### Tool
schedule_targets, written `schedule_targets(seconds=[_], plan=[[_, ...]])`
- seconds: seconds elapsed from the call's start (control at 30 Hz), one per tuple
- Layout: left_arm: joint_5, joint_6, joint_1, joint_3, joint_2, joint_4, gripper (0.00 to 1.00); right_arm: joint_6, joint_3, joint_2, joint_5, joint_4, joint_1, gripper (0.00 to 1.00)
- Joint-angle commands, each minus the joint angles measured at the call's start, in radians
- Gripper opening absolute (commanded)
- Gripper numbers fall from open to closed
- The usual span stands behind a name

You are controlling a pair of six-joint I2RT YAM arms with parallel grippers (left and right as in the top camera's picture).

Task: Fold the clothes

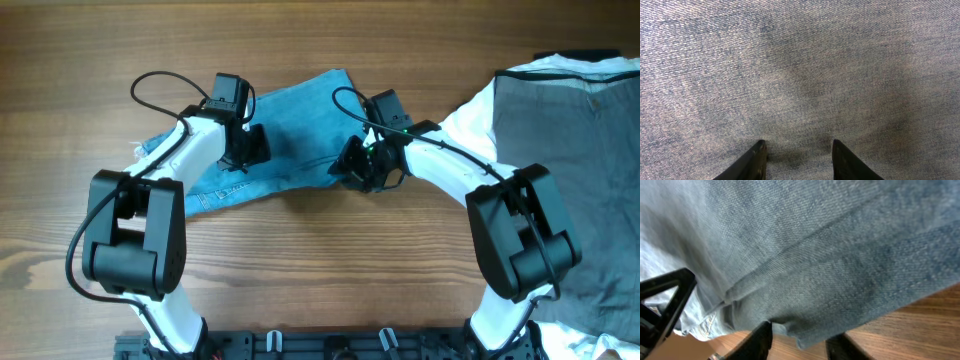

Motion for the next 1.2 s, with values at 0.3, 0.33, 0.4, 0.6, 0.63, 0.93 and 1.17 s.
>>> schedule_targets(seconds=[0.3,0.33,0.4,0.6,0.63,0.93,1.17], plan=[[-0.055,0.016,0.008,-0.065,0.093,-0.011,0.46,-0.287,0.16,0.031,-0.044,-0.264,-0.086,0.04],[-0.055,0.016,0.008,-0.065,0.093,-0.011,0.47,-0.362,0.198,0.021,-0.044,-0.349,-0.113,0.11],[-0.055,0.016,0.008,-0.065,0.093,-0.011,0.47,-0.452,0.208,0.018,-0.045,-0.374,-0.148,0.48],[-0.005,0.016,0.008,-0.057,0.079,-0.021,0.53,-0.758,0.196,0.019,-0.042,-0.136,-0.269,0.63],[0.018,0.017,0.008,-0.041,0.062,-0.042,0.58,-0.791,0.196,0.029,-0.028,-0.09,-0.268,0.67],[0.02,0.023,0.009,0.265,-0.288,-0.41,0.89,-0.978,0.196,0.195,-0.127,0.086,-0.258,0.77],[0.004,0.023,0.009,0.265,-0.529,-0.422,1.0,-1.008,0.196,0.234,-0.172,0.03,-0.184,0.72]])
